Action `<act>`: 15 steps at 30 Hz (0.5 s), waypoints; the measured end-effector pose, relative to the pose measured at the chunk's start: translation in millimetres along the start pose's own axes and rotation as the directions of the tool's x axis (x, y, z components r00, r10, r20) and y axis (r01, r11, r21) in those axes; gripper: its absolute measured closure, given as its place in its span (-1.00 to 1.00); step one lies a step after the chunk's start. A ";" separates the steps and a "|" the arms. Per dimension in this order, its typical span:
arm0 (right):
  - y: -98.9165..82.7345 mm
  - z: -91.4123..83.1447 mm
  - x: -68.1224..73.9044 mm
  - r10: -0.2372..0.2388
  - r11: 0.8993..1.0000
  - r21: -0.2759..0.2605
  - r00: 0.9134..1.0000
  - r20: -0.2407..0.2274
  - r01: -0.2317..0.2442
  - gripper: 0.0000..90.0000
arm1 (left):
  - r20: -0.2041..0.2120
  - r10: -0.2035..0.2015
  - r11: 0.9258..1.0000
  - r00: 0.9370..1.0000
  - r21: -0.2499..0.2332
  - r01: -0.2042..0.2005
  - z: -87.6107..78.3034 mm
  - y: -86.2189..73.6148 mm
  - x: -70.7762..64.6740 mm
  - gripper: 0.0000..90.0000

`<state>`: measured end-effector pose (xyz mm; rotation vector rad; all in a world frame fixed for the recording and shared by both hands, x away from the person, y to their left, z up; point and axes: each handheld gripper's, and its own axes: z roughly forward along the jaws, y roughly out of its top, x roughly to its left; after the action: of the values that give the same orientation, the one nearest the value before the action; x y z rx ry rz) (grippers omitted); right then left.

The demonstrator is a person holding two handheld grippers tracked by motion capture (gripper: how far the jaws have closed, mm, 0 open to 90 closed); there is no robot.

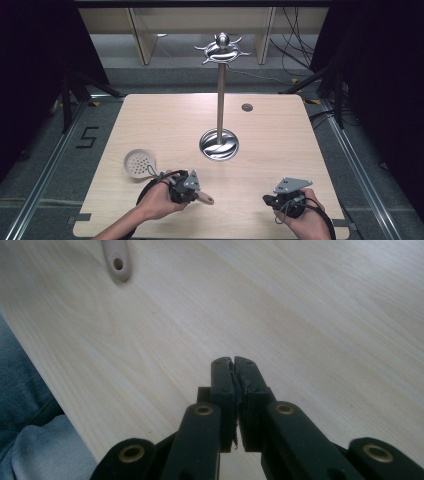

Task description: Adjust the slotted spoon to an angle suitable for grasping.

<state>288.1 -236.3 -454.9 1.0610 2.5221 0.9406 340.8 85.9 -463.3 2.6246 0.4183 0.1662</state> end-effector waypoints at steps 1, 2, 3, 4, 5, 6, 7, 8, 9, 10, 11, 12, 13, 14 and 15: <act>0.1 -0.6 -0.5 -0.008 1.000 0.014 1.000 -0.003 0.008 0.94 | 0.003 0.010 1.000 1.000 0.016 -0.010 1.1 3.4 -0.9 0.99; -0.6 -0.1 0.6 0.003 1.000 0.014 1.000 -0.009 -0.002 0.94 | 0.009 0.016 0.999 1.000 0.030 -0.016 2.4 6.2 -2.2 0.99; -1.0 -0.7 1.4 0.014 1.000 0.022 1.000 -0.013 -0.014 0.94 | 0.025 0.040 0.997 0.999 0.064 -0.042 2.4 8.6 -3.1 0.99; -1.0 -1.8 1.1 0.015 1.000 0.022 1.000 -0.017 -0.014 0.93 | 0.030 0.059 0.996 0.998 0.069 -0.061 3.6 10.4 -5.1 0.99; -1.3 -2.6 0.5 0.005 1.000 0.024 1.000 -0.013 -0.004 0.92 | 0.042 0.058 0.995 0.997 0.079 -0.061 5.3 11.4 -7.8 0.99; -2.2 -1.5 0.5 0.007 1.000 -0.005 1.000 -0.006 -0.007 0.92 | 0.044 0.069 0.993 0.997 0.089 -0.072 7.2 12.2 -9.6 0.99; -2.2 -3.2 -0.4 -0.005 1.000 0.011 1.000 -0.008 0.005 0.92 | 0.046 0.074 0.992 0.996 0.101 -0.078 9.0 12.7 -11.0 0.99; -3.2 -3.5 1.8 0.023 1.000 0.013 1.000 -0.012 -0.022 0.91 | 0.046 0.081 0.991 0.996 0.106 -0.086 11.3 13.4 -11.6 0.99; -3.6 -3.7 1.1 0.020 1.000 0.014 1.000 -0.005 -0.020 0.91 | 0.046 0.076 0.990 0.996 0.112 -0.081 13.6 13.7 -12.9 0.99; -4.0 -3.0 1.5 0.028 1.000 0.002 1.000 -0.003 -0.028 0.91 | 0.043 0.080 0.990 0.996 0.115 -0.084 15.7 14.5 -13.5 0.99; -3.4 -6.0 1.3 0.035 0.999 0.032 0.999 -0.010 -0.035 0.91 | 0.041 0.085 0.989 0.996 0.118 -0.089 17.4 15.6 -13.7 0.99; -4.4 -4.4 0.3 0.016 1.000 0.008 1.000 0.000 -0.016 0.90 | 0.045 0.083 0.989 0.996 0.123 -0.088 19.1 16.4 -14.7 0.99; -4.3 -4.8 -1.0 0.000 1.000 0.007 1.000 0.003 0.000 0.90 | 0.047 0.088 0.988 0.995 0.127 -0.093 20.7 17.2 -15.0 0.99; -5.3 -4.4 0.6 0.021 1.000 0.003 1.000 0.007 -0.021 0.89 | 0.045 0.091 0.987 0.995 0.130 -0.096 22.4 18.0 -15.4 0.99; -5.5 -5.2 0.0 0.018 1.000 0.009 1.000 0.002 -0.018 0.89 | 0.043 0.095 0.985 0.995 0.140 -0.100 23.6 18.9 -15.5 0.99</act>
<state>282.8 -241.6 -454.5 1.0883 2.5217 0.9337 335.6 54.8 -475.8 2.7860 0.2996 0.1247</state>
